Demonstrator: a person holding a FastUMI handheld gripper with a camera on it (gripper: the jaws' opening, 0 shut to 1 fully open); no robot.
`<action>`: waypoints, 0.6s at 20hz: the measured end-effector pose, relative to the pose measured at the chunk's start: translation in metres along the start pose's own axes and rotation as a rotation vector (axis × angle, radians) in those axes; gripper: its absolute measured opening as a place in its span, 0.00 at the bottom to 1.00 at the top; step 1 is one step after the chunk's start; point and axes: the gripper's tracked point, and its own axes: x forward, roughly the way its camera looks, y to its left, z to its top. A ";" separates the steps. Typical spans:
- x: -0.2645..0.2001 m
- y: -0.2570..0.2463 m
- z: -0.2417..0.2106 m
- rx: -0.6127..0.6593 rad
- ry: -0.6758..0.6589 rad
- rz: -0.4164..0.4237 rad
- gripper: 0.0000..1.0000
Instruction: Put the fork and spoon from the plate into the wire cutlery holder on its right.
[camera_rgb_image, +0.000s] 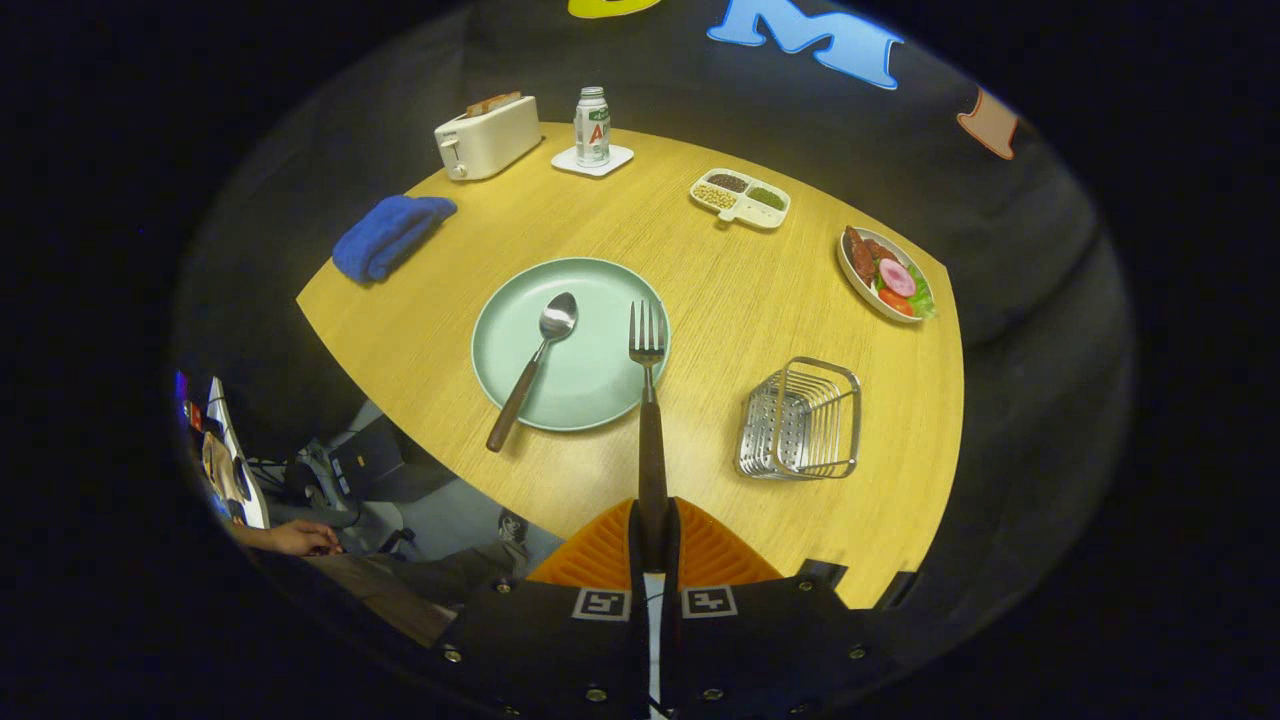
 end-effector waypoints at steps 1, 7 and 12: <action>-0.007 -0.006 -0.003 -0.008 0.010 0.001 0.04; -0.042 -0.050 -0.027 -0.045 0.076 -0.041 0.04; -0.056 -0.078 -0.040 -0.036 0.113 -0.075 0.04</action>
